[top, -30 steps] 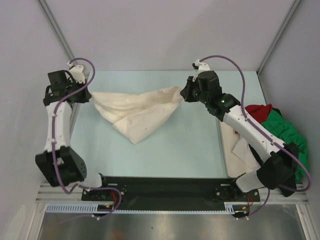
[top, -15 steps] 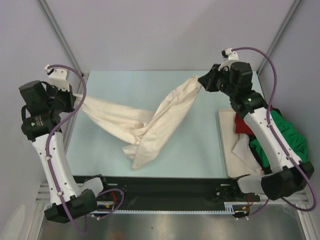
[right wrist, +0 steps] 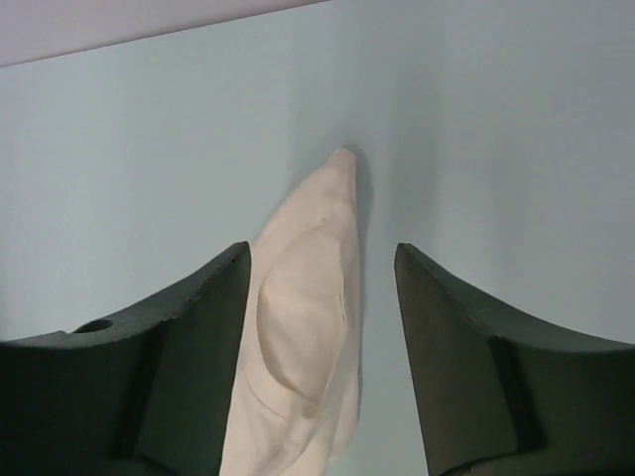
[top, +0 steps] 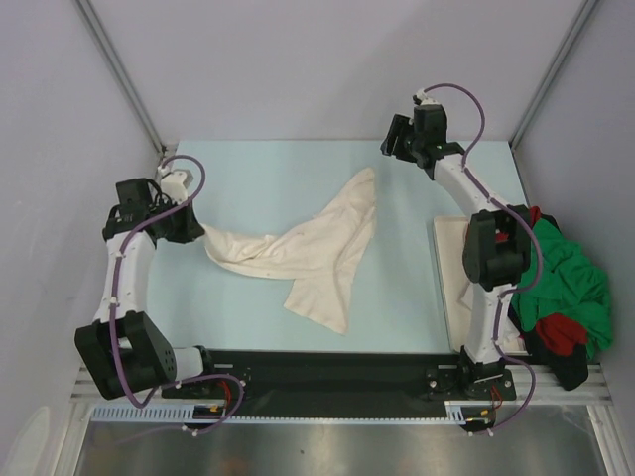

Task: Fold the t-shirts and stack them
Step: Flatten the tshirt out

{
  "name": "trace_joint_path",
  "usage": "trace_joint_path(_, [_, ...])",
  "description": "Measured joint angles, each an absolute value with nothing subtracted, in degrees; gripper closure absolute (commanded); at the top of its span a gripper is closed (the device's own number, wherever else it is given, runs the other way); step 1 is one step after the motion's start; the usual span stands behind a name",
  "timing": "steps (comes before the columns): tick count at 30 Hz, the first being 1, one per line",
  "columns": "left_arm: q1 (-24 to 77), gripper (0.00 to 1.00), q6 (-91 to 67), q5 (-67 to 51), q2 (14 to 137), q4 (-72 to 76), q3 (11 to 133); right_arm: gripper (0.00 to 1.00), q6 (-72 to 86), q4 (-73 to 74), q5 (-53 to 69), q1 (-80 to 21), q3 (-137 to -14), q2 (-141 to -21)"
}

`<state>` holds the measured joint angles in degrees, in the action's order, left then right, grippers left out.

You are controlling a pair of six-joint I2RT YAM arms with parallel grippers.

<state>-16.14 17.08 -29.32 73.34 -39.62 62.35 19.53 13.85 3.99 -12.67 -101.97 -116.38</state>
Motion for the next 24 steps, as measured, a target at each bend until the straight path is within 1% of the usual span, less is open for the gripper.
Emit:
trace_joint_path(2, [-16.2, 1.0, 17.6, -28.5, 74.2, -38.8, 61.6, 0.33, 20.2, 16.3, 1.1, -13.0, -104.8, -117.6])
trace_joint_path(4, [-16.6, 1.0, 18.1, -27.2, 74.8, -37.9, 60.4, 0.3, 20.8, 18.4, -2.5, -13.7, -104.2, -116.3])
trace_joint_path(6, [-16.9, 1.0, 18.5, -25.8, 74.9, -37.8, 59.1, 0.28, 20.9, 19.0, -7.1, -15.9, -98.6, -112.2])
trace_joint_path(7, [-17.1, 1.0, 18.6, -25.1, 75.0, -37.8, 58.4, 0.25, 20.9, 19.9, -9.1, -17.7, -94.7, -109.3])
trace_joint_path(11, [-17.8, 1.0, 19.1, -22.4, 74.9, -37.6, 56.3, 0.19, 21.6, 23.3, -14.7, -30.6, -81.0, -99.9])
trace_joint_path(12, [-17.9, 1.0, 19.2, -21.9, 74.9, -37.6, 55.9, 0.08, 22.2, 24.3, -15.3, -34.5, -78.9, -98.8])
trace_joint_path(13, [-18.0, 1.0, 19.4, -21.5, 74.9, -37.5, 55.6, 0.07, 23.0, 24.9, -15.5, -38.2, -77.1, -98.1])
trace_joint_path(16, [-18.1, 1.0, 19.7, -20.6, 74.5, -37.3, 54.9, 0.07, 25.1, 27.3, -15.7, -45.3, -74.4, -98.2])
trace_joint_path(20, [-18.2, 1.0, 20.1, -19.7, 73.6, -37.3, 54.8, 0.12, 27.6, 29.9, -17.3, -48.9, -74.4, -101.2])
trace_joint_path(21, [-18.2, 1.0, 20.1, -19.6, 73.4, -37.3, 54.7, 0.18, 28.4, 30.4, -17.7, -49.3, -74.7, -102.6])
trace_joint_path(24, [-18.2, 1.0, 20.0, -19.6, 72.6, -37.3, 54.6, 0.27, 29.8, 32.3, -18.8, -49.8, -75.4, -106.8])
